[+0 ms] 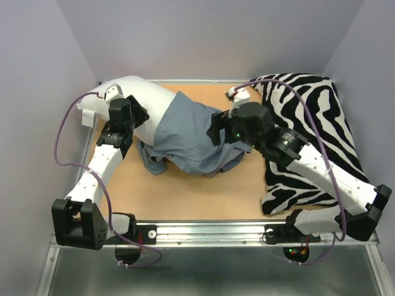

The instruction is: Remove the pillowcase from the pillow

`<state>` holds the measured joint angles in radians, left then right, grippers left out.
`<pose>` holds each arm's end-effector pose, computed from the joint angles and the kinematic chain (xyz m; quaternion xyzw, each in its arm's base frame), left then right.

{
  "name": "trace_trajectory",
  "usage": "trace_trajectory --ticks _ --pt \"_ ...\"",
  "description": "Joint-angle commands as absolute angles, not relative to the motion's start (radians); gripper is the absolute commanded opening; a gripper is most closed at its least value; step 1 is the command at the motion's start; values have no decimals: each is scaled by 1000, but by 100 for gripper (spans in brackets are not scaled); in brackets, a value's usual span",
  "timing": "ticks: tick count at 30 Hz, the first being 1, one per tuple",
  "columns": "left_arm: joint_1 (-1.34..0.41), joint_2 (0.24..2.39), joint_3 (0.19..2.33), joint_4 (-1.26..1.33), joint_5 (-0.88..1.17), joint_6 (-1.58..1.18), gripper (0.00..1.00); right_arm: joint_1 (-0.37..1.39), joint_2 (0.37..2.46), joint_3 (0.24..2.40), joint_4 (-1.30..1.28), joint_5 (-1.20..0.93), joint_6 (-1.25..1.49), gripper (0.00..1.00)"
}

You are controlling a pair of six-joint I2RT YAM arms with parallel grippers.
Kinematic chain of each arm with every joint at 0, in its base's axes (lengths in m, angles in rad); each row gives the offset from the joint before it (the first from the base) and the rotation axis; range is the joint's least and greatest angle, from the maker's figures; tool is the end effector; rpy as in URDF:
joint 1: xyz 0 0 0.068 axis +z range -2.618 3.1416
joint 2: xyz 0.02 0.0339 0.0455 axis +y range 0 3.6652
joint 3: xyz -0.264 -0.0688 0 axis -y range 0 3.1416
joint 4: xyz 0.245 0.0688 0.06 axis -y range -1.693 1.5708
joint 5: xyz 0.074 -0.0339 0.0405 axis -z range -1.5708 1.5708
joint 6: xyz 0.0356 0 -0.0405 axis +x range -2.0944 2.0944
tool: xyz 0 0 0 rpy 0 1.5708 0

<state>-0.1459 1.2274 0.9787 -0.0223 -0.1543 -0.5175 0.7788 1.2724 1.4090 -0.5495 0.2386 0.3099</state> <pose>0.2863 -0.0365 0.3307 -0.1925 0.7715 -0.1385 0.5904 0.2026 0.1882 0.4151 -0.1297 0.8235 0.1961 0.5163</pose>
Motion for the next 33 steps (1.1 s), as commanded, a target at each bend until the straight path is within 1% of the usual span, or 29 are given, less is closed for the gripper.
trace_trajectory --ticks 1,2,3,5,7,9,12,13,14,20,24,26,28,29,30,31,32,33 --pt "-146 1155 982 11 -155 -546 63 957 1351 1378 -572 352 256 85" --pt "-146 1137 976 2 -181 -590 63 985 1361 1367 -571 373 256 85" --pt "-146 1118 968 -43 -222 -624 66 1012 1371 1361 -569 414 256 86" --pt "-146 1051 928 -51 -294 -666 68 1103 1402 1347 -566 469 255 87" --pt "-146 991 893 -98 -351 -753 76 1175 1445 1344 -560 546 256 88" --pt "-147 960 873 -144 -371 -825 82 1199 1480 1341 -557 578 261 88" --pt "-146 907 812 -176 -393 -894 84 1219 1552 1325 -554 617 279 89" --pt "-146 894 793 -175 -391 -905 92 1223 1565 1322 -552 630 285 89" --pt "-146 875 757 -175 -394 -929 94 1226 1583 1316 -549 629 294 89" --pt "-143 856 628 -134 -354 -997 97 1244 1597 1269 -514 560 298 91" --pt "-143 845 554 -37 -338 -1029 99 1258 1632 1249 -491 558 316 92" --pt "-143 862 510 10 -334 -1042 99 1258 1667 1249 -479 577 328 92" --pt "-143 880 471 144 -325 -1052 99 1258 1695 1258 -474 626 344 92" --pt "-143 899 428 197 -315 -1054 99 1258 1724 1268 -472 685 357 92" --pt "-143 913 407 316 -307 -1054 99 1258 1736 1281 -474 710 357 90" --pt "-143 937 372 375 -302 -1046 96 1256 1750 1292 -474 747 359 82" --pt "-143 951 361 484 -301 -1031 78 1256 1765 1319 -472 762 356 76" --pt "-143 966 356 518 -301 -1011 64 1256 1770 1331 -474 781 353 69"
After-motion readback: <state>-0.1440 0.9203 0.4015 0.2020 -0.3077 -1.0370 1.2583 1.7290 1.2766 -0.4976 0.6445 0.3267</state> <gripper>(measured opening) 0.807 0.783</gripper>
